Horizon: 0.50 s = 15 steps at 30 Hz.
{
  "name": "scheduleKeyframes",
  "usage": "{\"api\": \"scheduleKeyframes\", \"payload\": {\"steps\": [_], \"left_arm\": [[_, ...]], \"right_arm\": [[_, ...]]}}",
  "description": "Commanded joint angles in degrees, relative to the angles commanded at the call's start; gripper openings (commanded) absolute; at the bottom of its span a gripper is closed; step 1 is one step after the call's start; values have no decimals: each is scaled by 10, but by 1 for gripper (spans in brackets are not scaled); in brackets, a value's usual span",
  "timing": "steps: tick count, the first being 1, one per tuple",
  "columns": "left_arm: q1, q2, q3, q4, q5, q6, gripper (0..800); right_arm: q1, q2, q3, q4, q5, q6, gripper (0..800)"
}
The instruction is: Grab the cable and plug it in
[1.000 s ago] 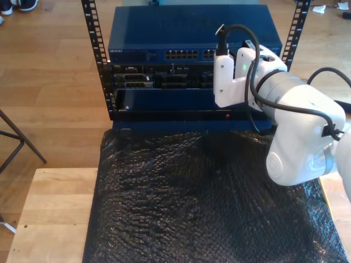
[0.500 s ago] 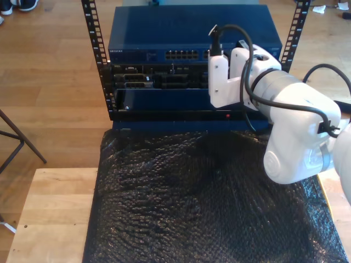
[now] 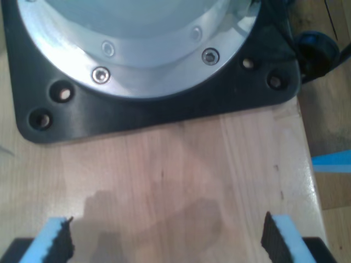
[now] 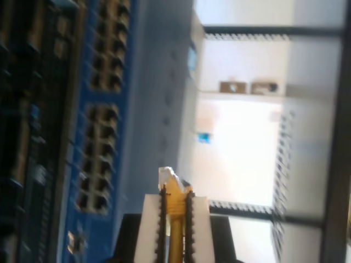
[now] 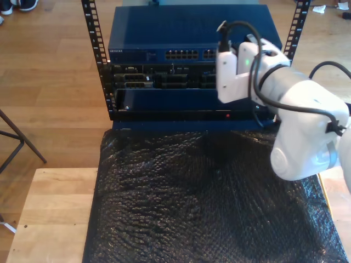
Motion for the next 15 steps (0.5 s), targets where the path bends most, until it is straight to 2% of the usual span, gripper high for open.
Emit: {"api": "scheduleKeyframes", "payload": {"steps": [11,15], "left_arm": [[0,0,0,0,0,0,800],[0,0,0,0,0,0,800]], "right_arm": [[-4,11,28,1,-10,4,0],[-3,33,30,0,-51,3,0]]}}
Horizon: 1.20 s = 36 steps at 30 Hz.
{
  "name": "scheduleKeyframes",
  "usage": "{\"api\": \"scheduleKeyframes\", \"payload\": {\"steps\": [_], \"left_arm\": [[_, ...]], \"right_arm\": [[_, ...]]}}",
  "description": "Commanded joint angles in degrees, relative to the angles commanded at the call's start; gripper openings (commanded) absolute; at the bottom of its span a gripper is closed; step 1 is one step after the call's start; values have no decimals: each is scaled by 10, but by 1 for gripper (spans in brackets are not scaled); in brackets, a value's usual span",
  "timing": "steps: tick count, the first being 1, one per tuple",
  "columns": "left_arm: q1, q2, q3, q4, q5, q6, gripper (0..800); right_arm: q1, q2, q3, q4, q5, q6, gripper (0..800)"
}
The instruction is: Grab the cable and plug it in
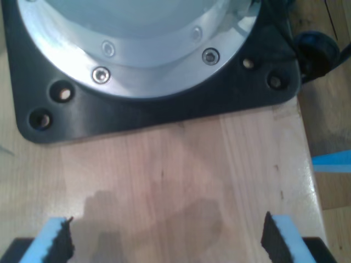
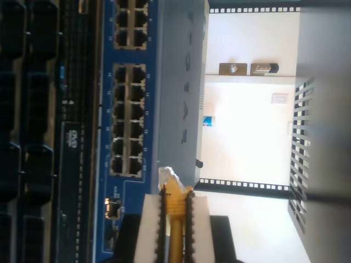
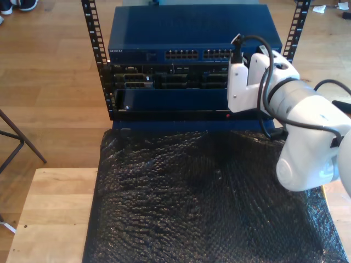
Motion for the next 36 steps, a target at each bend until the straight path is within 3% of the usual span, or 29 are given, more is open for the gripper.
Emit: {"api": "scheduleKeyframes", "payload": {"steps": [5,11,28,36], "left_arm": [[0,0,0,0,0,0,800],[0,0,0,0,0,0,800],[0,0,0,0,0,0,800],[0,0,0,0,0,0,800]], "right_arm": [[1,49,-8,1,-91,-4,0],[12,62,-13,11,-102,-4,0],[101,200,-156,231,-161,-67,0],[106,219,-163,273,-185,-75,0]]}}
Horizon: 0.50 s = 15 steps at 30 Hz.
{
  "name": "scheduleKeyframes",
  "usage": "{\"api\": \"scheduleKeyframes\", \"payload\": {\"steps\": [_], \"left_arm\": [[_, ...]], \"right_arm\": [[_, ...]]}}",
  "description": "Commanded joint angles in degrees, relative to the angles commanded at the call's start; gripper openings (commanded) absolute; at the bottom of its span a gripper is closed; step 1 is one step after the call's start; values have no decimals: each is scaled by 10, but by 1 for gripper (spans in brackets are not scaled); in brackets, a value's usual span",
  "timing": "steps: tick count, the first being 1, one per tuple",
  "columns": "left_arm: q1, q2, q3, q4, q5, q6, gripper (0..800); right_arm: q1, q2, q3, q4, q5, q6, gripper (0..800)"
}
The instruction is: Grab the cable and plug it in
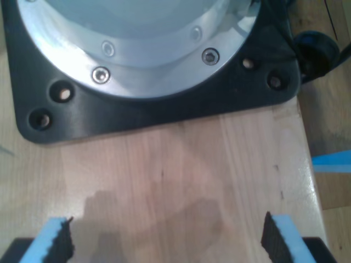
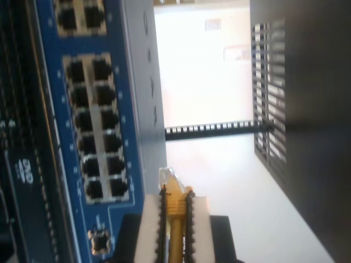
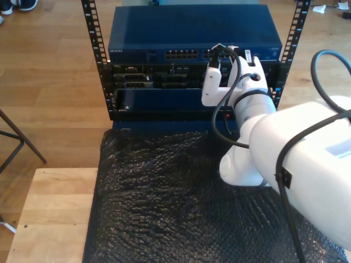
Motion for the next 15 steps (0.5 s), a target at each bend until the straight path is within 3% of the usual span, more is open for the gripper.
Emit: {"api": "scheduleKeyframes", "payload": {"steps": [15], "left_arm": [[0,0,0,0,0,0,800]], "right_arm": [[15,48,-15,50,-51,-1,0]]}}
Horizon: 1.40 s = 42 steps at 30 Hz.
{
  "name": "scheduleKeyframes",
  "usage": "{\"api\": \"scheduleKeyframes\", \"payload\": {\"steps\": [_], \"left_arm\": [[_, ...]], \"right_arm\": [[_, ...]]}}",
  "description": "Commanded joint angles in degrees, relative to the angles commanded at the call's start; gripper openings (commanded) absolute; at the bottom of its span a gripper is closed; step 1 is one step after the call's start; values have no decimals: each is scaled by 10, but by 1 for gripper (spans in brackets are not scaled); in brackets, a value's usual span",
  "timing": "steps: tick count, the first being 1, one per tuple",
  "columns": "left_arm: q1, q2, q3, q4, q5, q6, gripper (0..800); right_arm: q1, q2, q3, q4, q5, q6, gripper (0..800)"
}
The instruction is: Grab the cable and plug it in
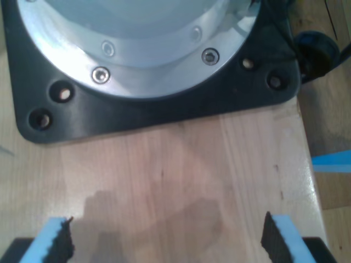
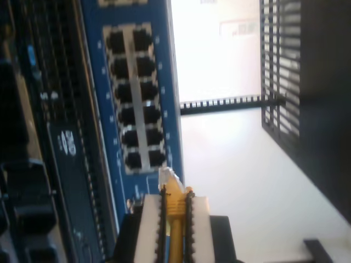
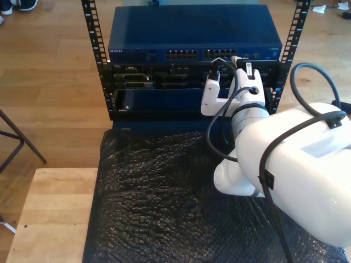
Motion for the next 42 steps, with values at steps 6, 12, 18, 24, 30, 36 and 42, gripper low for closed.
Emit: {"api": "scheduleKeyframes", "payload": {"steps": [6,12,18,24,30,36,42], "left_arm": [[0,0,0,0,0,0,800],[0,0,0,1,0,0,800],[0,0,0,0,0,0,800],[0,0,0,0,0,0,800],[0,0,0,0,0,0,800],[0,0,0,0,0,0,800],[0,0,0,0,0,0,800]], "right_arm": [[0,21,-21,4,-18,1,0],[0,40,-46,4,-21,1,0],[2,54,-58,3,-31,-10,0],[2,62,-63,3,-47,-19,0],[2,72,-72,3,-58,-25,0],[2,87,-91,2,-62,-26,0],[1,91,-98,2,-62,-26,0]]}}
